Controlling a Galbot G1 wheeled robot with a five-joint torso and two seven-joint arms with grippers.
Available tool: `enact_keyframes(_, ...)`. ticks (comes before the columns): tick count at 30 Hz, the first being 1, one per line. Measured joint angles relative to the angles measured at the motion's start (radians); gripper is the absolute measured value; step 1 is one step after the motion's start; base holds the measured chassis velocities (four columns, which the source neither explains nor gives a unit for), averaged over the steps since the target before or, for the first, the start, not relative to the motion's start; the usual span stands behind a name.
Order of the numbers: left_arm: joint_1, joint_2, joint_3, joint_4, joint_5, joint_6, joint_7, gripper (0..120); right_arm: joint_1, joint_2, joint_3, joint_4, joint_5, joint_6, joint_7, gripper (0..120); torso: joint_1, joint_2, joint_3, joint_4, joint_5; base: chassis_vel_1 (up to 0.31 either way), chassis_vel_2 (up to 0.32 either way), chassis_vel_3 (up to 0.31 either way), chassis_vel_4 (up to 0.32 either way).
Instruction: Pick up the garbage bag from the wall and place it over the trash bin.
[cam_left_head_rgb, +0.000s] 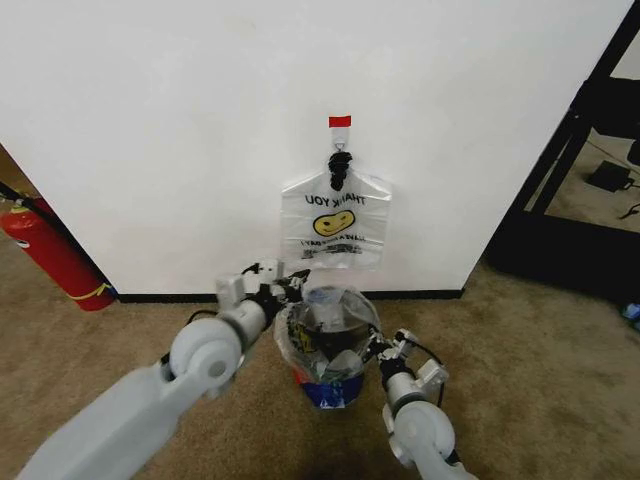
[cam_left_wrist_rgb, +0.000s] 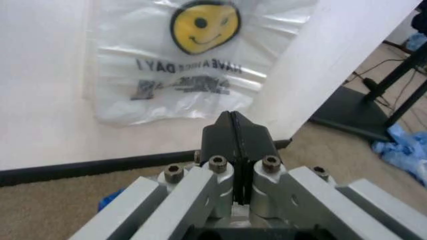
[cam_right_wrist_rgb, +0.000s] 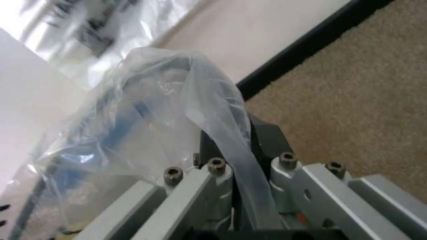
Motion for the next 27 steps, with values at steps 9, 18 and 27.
enact_keyframes(9,0.173,-0.059,-0.117,-0.034,0.107,-0.011,0.015,23,0.029,-0.003,-0.017,-0.065,-0.046,0.004,-0.02,1,0.0,0.0,0.0,0.0,-0.0004,0.0,0.0,0.0,0.0)
enact_keyframes(18,0.263,-0.082,-0.252,-0.081,0.178,-0.033,0.029,57,0.008,-0.001,-0.023,-0.045,-0.048,-0.02,-0.026,11,0.0,0.0,0.0,0.0005,0.0011,0.0,0.0,0.0,0.0)
enact_keyframes(27,0.303,-0.105,-0.24,-0.101,0.215,-0.034,0.034,90,-0.01,-0.018,-0.013,-0.028,-0.059,-0.028,-0.021,44,0.0,0.0,0.0,0.0006,0.0007,0.0,0.0,0.0,0.0)
